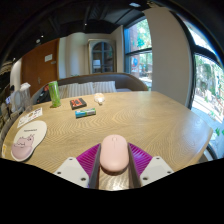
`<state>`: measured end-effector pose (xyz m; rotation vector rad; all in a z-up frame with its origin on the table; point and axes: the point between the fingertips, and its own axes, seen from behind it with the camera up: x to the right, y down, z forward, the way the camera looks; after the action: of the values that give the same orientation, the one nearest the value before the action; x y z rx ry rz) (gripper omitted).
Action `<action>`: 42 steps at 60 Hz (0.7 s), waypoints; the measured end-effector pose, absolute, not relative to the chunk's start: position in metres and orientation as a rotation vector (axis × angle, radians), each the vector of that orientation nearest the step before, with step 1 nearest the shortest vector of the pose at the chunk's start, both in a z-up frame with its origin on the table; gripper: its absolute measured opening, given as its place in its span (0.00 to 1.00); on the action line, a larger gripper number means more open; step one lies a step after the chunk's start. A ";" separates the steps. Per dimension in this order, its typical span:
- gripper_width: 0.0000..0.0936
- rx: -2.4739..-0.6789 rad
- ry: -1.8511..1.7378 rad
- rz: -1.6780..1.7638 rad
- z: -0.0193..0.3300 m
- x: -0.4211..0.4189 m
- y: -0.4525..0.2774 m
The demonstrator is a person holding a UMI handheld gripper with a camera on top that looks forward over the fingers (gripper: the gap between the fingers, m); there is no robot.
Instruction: Arrange mouse
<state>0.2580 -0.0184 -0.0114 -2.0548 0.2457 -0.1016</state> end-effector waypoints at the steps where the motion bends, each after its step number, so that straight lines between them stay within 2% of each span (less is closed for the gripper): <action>1: 0.54 -2.048 0.257 -0.104 -0.011 0.258 -0.018; 15: 0.42 -2.053 0.360 -0.148 -0.006 0.260 -0.027; 20: 0.42 -1.970 0.365 -0.206 0.044 0.249 -0.028; 26: 0.42 -1.877 0.275 -0.159 0.112 0.175 -0.011; 32: 0.42 -1.825 0.179 -0.108 0.147 0.081 0.010; 35: 0.42 -1.835 0.133 -0.068 0.139 0.043 0.028; 39: 0.42 -1.886 0.084 -0.009 0.107 -0.018 0.043; 42: 0.42 -1.940 0.049 0.029 0.095 -0.034 0.044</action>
<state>-0.0344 0.0442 0.0954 -1.9403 0.0494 0.0295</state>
